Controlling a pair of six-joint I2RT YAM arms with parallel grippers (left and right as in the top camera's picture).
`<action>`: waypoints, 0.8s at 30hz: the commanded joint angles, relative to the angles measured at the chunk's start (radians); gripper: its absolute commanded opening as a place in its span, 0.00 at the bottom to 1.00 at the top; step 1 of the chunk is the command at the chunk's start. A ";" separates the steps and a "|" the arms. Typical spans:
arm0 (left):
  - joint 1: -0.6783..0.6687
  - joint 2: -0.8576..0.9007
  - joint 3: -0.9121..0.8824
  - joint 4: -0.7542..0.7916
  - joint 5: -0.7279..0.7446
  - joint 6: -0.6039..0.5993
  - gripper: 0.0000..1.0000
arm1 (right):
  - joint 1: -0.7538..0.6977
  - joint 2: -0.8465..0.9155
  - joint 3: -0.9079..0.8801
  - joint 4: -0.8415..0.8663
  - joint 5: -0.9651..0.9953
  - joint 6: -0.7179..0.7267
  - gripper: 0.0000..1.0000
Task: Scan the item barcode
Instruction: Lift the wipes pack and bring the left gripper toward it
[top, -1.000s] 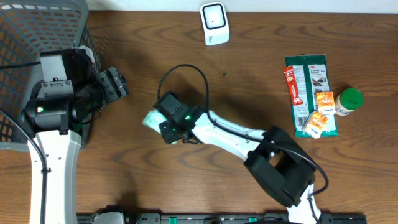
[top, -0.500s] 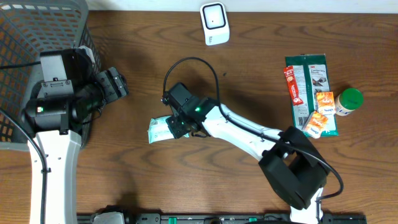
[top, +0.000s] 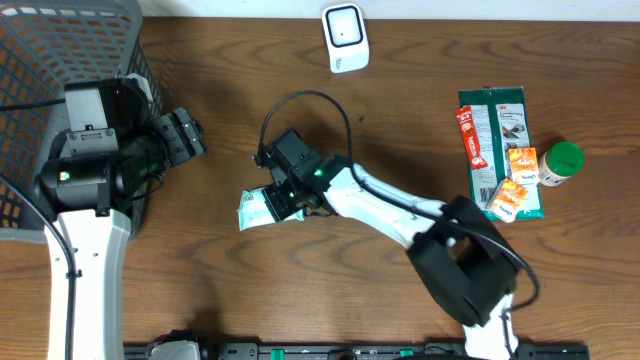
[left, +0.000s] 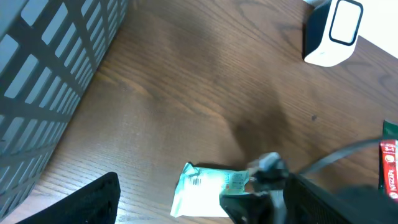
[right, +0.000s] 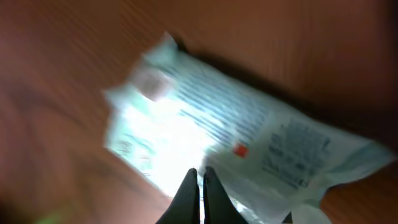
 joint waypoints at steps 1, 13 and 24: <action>0.005 0.005 0.014 0.000 -0.003 0.010 0.84 | -0.001 0.028 -0.005 -0.037 0.019 -0.004 0.01; 0.001 0.005 0.014 -0.053 0.072 0.009 0.84 | -0.182 0.016 -0.004 -0.237 0.253 -0.168 0.01; -0.093 0.079 -0.046 -0.053 0.138 0.010 0.84 | -0.299 0.016 -0.004 -0.236 -0.079 -0.238 0.01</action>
